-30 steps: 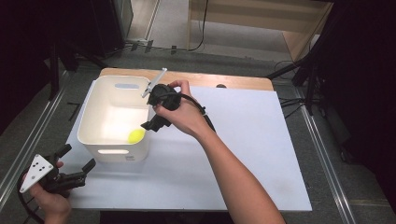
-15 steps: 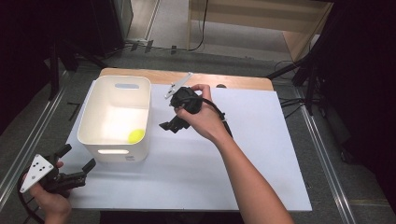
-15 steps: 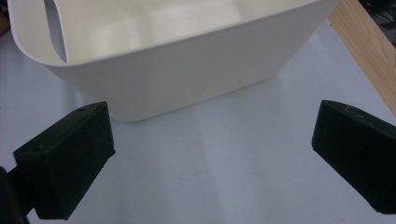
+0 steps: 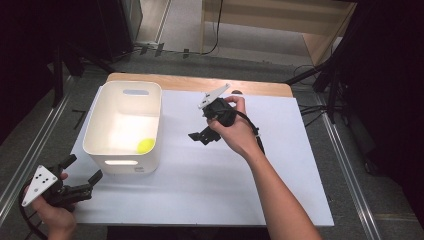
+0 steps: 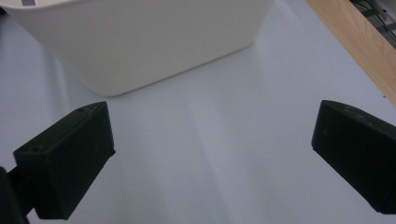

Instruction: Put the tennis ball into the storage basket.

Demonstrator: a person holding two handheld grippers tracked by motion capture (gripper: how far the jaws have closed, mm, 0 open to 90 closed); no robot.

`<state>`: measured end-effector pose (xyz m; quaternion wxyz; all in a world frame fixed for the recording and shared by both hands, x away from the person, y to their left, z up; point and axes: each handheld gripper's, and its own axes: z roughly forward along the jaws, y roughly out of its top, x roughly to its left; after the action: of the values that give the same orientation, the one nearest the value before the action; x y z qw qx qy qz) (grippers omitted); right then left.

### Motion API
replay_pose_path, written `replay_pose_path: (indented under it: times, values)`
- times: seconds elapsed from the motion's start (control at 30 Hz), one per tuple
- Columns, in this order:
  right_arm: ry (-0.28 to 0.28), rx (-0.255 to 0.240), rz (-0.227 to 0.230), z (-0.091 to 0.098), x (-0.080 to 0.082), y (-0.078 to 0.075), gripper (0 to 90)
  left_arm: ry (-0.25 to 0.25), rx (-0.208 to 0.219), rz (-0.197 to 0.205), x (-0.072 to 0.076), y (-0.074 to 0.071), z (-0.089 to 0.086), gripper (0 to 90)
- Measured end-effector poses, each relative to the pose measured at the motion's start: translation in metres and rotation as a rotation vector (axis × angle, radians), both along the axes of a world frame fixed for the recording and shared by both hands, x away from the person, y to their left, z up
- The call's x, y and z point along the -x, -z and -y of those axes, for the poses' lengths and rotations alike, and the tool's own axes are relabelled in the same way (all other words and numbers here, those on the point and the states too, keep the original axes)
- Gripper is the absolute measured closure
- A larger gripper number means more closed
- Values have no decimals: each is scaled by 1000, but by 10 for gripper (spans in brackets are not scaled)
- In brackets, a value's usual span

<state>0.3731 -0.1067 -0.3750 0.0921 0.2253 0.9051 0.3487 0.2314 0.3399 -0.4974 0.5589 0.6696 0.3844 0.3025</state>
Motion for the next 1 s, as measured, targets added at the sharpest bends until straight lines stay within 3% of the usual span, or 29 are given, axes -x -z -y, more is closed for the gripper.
replay_pose_path:
  times: [1.0]
  values:
    - [148, -85, 3, 78, 23, 39, 0, 1, -5, -1, 0, 0, 1, 0]
